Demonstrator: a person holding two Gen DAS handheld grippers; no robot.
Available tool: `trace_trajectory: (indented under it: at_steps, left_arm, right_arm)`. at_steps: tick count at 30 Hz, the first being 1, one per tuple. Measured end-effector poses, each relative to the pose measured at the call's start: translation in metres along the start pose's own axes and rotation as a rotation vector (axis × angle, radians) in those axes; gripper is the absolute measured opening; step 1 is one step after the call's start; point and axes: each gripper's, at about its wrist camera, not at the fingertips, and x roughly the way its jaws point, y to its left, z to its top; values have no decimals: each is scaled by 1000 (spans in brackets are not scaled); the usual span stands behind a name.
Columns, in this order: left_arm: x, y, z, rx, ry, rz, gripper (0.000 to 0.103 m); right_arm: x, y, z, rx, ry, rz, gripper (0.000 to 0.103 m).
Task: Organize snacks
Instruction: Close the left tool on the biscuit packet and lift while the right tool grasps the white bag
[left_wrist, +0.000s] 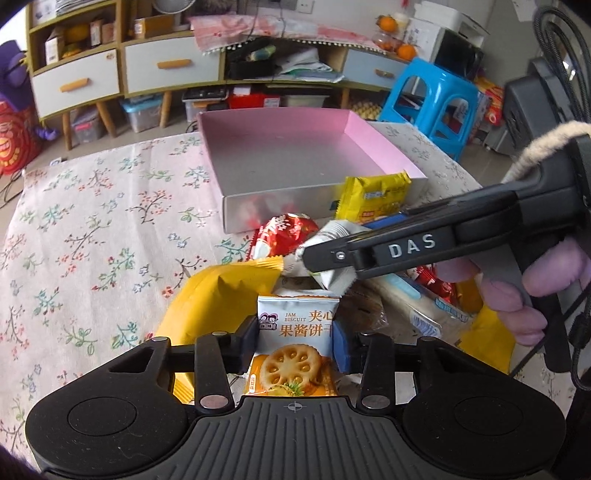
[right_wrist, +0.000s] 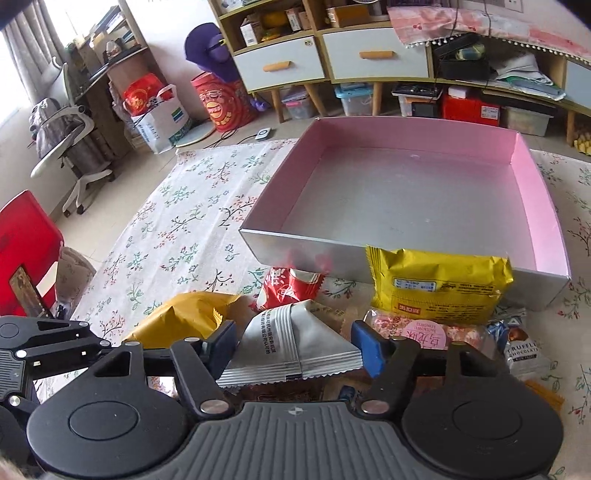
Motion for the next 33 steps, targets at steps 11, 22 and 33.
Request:
trace_trajectory:
  at_steps: [11, 22, 33]
  left_arm:
    - [-10, 10, 4, -76, -36, 0, 36]
    - [-5, 10, 3, -87, -11, 6, 36]
    - [-3, 7, 0, -77, 3, 16, 36]
  right_arm:
    - [-9, -4, 2, 42, -8, 32, 41]
    - [-6, -8, 3, 115, 3, 51, 49]
    - [14, 14, -13, 41, 48, 45, 40]
